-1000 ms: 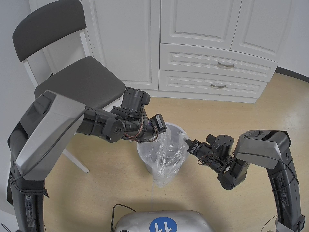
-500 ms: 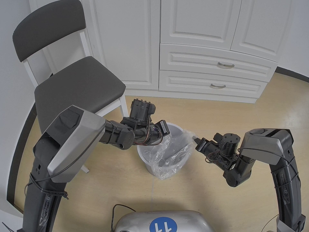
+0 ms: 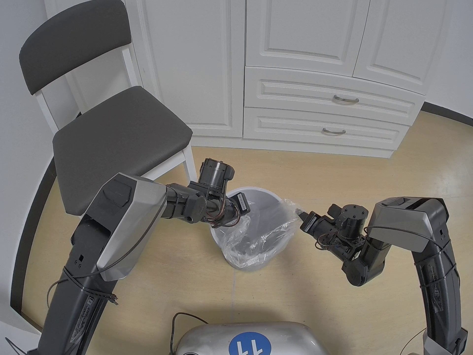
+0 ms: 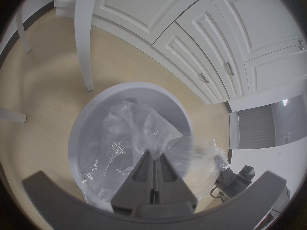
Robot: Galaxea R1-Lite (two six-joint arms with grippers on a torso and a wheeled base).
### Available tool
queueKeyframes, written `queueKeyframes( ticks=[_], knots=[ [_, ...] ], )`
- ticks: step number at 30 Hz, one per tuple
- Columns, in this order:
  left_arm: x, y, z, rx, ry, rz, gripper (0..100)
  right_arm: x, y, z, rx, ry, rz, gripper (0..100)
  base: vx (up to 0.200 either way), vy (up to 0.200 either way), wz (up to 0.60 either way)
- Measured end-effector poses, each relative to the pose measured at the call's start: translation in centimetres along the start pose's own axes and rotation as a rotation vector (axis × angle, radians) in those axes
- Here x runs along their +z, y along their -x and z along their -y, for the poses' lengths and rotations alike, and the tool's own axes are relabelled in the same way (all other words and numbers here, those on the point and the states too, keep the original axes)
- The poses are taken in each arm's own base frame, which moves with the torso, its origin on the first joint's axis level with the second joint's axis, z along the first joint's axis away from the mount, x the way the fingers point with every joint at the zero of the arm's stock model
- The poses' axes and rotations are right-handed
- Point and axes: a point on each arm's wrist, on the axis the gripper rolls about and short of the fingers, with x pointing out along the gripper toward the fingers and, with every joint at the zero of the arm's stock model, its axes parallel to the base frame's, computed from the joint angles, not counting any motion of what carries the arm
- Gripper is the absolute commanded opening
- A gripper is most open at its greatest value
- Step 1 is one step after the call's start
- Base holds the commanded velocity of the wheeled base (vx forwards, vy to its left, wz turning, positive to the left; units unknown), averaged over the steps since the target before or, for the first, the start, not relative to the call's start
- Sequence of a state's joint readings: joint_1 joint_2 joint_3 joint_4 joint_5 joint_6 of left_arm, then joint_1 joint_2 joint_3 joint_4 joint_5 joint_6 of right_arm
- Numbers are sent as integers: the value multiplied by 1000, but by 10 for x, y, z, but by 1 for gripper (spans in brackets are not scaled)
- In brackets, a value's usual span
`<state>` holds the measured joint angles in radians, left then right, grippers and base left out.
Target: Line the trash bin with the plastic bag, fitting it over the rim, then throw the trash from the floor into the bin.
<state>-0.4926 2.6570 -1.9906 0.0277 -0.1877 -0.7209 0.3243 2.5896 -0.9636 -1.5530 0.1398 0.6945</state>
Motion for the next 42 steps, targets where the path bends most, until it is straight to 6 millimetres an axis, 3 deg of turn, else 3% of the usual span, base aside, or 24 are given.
queueKeyframes(
  ticks=[9, 16, 25, 32, 42],
  knots=[
    [5, -4, -12, 18, 15, 22, 0, -13, -1, 2, -3, 0, -28, 0, 0, 0, 0],
    [13, 6, -13, 31, 23, 52, 0, -21, -2, 3, -6, 35, -47, 0, 0, 0, 0],
    [0, 34, -23, 52, 22, 47, 0, -17, 2, 1, -8, 76, -45, 0, 0, 0, 0],
    [-12, 60, -35, -24, -9, 162, 0, -17, 8, 3, -22, 210, -62, 0, 0, 0, 0],
    [-19, 91, -78, 44, -98, 182, 0, -23, 33, 10, -60, 444, -163, 0, 0, 0, 0]
  ],
)
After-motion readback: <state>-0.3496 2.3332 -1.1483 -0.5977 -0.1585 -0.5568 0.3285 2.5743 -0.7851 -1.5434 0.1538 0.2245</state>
